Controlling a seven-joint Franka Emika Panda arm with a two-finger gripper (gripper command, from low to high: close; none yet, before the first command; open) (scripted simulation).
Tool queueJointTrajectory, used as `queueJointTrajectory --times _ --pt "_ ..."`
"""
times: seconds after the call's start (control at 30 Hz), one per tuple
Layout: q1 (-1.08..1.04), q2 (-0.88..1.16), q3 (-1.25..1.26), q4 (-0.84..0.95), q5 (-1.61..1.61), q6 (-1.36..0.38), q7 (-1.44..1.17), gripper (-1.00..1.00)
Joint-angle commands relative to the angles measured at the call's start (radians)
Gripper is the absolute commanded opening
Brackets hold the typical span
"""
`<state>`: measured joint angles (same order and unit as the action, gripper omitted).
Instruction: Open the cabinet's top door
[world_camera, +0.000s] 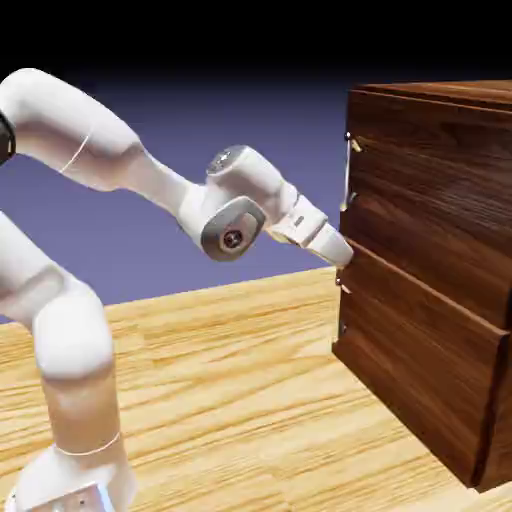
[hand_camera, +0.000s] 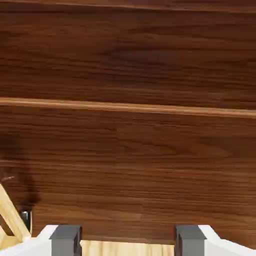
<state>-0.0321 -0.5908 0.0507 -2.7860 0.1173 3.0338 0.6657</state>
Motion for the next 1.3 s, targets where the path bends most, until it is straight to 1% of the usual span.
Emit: queueJointTrajectory --times 0.0,1.27 --pt "-0.016 -0.008 0.019 0.009 0.044 -0.001 -0.028 0.00" --pt "-0.638 -0.301 0.733 0.348 1.696 -0.046 -1.089 0.00"
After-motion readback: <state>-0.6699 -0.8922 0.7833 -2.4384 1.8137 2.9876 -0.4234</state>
